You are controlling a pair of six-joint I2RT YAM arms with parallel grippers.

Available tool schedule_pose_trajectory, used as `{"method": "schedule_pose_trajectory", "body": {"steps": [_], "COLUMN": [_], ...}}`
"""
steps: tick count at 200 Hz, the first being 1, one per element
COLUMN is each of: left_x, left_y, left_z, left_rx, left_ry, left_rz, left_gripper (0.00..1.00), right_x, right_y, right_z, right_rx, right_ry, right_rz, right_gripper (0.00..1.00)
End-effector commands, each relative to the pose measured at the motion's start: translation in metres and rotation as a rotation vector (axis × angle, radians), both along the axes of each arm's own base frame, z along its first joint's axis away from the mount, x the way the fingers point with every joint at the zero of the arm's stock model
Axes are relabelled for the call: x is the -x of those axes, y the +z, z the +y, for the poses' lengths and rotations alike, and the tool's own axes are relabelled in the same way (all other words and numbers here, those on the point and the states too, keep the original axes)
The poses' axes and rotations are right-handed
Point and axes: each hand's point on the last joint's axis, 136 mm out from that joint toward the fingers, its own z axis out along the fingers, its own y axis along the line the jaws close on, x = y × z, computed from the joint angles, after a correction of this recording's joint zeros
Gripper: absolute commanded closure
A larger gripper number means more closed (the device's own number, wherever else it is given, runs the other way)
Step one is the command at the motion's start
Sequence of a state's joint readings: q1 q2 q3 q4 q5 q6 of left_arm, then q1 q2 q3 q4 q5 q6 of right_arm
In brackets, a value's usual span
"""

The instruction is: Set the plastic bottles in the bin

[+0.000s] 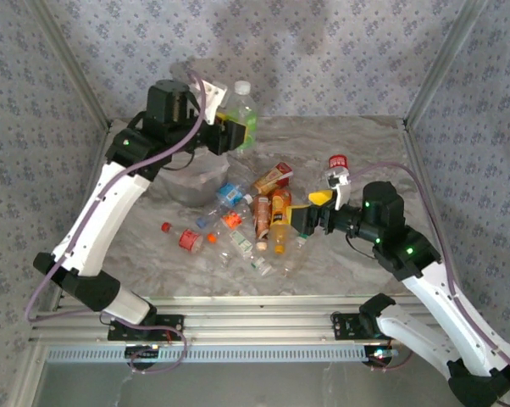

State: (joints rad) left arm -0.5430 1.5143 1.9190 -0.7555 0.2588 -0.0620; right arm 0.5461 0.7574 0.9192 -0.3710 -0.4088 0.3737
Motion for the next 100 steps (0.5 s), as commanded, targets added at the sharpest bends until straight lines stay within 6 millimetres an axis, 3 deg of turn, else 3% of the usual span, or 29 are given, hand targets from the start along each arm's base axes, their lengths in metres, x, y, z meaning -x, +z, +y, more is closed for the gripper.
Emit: {"method": "schedule_pose_trajectory", "body": {"steps": [1, 53, 100], "left_x": [-0.02, -0.065, -0.096], "left_y": [-0.012, -0.015, -0.049], "left_z": [0.036, 0.092, 0.118], "left_rx": [-0.184, -0.308, -0.382], "left_ry": [0.078, 0.218, 0.26], "left_rz": [-0.047, -0.075, 0.014], "left_gripper": [0.52, 0.53, 0.53], "right_x": [0.011, 0.011, 0.017], "right_y": [0.026, 0.034, 0.054], "right_z": [-0.002, -0.006, -0.015], "right_rx": [-0.043, -0.068, -0.089], "right_ry": [0.018, -0.003, -0.033], "right_rz": [-0.057, -0.082, -0.158], "right_gripper": [0.0, 0.0, 0.0]}}
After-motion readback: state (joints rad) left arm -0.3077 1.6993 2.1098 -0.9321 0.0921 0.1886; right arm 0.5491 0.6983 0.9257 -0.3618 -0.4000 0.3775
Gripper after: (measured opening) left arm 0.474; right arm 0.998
